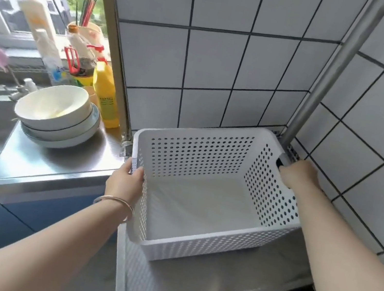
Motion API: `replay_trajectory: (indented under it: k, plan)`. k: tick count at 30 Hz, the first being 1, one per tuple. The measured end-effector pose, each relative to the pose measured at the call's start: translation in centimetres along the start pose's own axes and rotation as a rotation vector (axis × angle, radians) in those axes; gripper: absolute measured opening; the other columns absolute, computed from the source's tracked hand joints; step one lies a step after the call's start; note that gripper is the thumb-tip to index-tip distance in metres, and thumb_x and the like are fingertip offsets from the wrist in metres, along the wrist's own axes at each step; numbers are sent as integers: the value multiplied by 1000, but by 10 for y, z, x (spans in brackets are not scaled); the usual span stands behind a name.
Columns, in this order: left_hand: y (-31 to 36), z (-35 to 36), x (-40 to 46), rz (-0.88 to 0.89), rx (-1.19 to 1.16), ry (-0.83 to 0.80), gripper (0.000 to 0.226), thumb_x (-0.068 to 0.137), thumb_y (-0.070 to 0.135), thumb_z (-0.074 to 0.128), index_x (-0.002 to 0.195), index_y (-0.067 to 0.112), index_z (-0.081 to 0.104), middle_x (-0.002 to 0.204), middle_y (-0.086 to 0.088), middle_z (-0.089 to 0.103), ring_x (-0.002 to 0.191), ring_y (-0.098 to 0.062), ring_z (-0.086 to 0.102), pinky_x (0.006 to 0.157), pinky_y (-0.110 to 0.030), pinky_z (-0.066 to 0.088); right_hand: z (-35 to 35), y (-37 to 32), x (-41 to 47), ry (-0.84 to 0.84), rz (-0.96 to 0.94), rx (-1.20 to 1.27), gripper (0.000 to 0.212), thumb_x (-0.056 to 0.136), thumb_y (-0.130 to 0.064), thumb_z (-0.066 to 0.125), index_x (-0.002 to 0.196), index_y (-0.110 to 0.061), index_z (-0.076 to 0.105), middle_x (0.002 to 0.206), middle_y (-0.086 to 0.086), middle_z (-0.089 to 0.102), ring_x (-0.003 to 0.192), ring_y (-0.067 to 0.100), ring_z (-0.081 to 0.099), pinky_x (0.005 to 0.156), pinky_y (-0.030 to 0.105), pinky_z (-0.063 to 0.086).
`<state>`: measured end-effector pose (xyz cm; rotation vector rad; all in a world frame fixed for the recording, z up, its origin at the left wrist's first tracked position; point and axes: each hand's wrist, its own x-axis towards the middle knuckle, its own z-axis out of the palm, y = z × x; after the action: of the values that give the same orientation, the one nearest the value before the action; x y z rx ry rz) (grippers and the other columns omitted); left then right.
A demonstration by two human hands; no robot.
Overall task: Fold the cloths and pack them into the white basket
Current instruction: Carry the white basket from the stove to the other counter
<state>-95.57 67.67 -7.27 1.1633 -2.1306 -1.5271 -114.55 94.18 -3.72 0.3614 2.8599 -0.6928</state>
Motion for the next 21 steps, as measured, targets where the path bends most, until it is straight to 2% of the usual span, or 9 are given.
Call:
replay_trajectory:
  k: [3, 7, 8, 10, 13, 16, 18, 20, 21]
  plan:
    - [8, -32, 1, 15, -28, 22, 24, 92, 17, 43, 107, 20, 62, 74, -10, 56, 54, -19, 44, 57, -31, 40, -7, -18, -19, -88, -47, 64, 41, 93, -32, 50, 109, 5, 56, 65, 13, 55, 50, 21, 50, 42, 21, 32]
    - [23, -103, -3, 68, -71, 78, 23, 94, 14, 42, 79, 18, 59, 64, -4, 45, 49, -15, 36, 50, -26, 33, -19, -59, -65, -151, -135, 168, 32, 95, -32, 44, 90, -1, 50, 55, 12, 46, 45, 18, 42, 47, 22, 30]
    - [25, -125, -4, 68, -72, 96, 23, 95, 14, 42, 79, 18, 59, 66, -5, 44, 49, -15, 36, 50, -26, 33, -18, -70, -78, -153, -180, 189, 32, 95, -33, 42, 87, -3, 49, 54, 12, 46, 46, 18, 41, 49, 23, 31]
    - [27, -172, -12, 54, -79, 131, 19, 95, 14, 43, 100, 15, 62, 69, -6, 45, 46, -12, 39, 47, -26, 37, -19, -96, -108, -163, -277, 222, 33, 96, -35, 41, 88, -6, 52, 57, 10, 47, 50, 19, 43, 52, 26, 34]
    - [18, -260, -44, 57, -75, 274, 31, 97, 17, 43, 126, 19, 53, 79, -7, 54, 53, -12, 44, 42, -18, 43, -14, -148, -179, -229, -426, 258, 36, 97, -35, 39, 84, -5, 54, 57, 8, 47, 51, 18, 43, 51, 27, 31]
    - [2, -344, -82, 73, -110, 445, 33, 97, 18, 42, 128, 19, 51, 74, -2, 53, 58, -12, 43, 51, -22, 39, -3, -198, -256, -247, -586, 271, 35, 95, -32, 42, 81, -2, 55, 53, 12, 49, 49, 19, 42, 48, 27, 27]
    - [-11, -397, -105, 75, -148, 529, 30, 97, 17, 41, 125, 17, 52, 72, -4, 52, 57, -14, 43, 53, -25, 38, 5, -224, -309, -261, -672, 257, 40, 94, -30, 43, 68, -1, 52, 38, 10, 50, 47, 23, 43, 47, 27, 27]
    - [-34, -458, -136, 61, -160, 622, 31, 97, 17, 42, 125, 11, 53, 74, -6, 54, 60, -18, 46, 57, -29, 39, 16, -249, -370, -310, -743, 256, 43, 94, -29, 44, 56, -8, 44, 20, 2, 40, 36, 23, 46, 45, 27, 28]
    - [-48, -490, -151, 56, -166, 659, 32, 96, 17, 43, 126, 7, 52, 68, -5, 52, 58, -18, 45, 55, -29, 38, 23, -260, -402, -325, -788, 263, 42, 94, -29, 44, 56, -12, 41, 20, 2, 40, 30, 19, 47, 45, 26, 30]
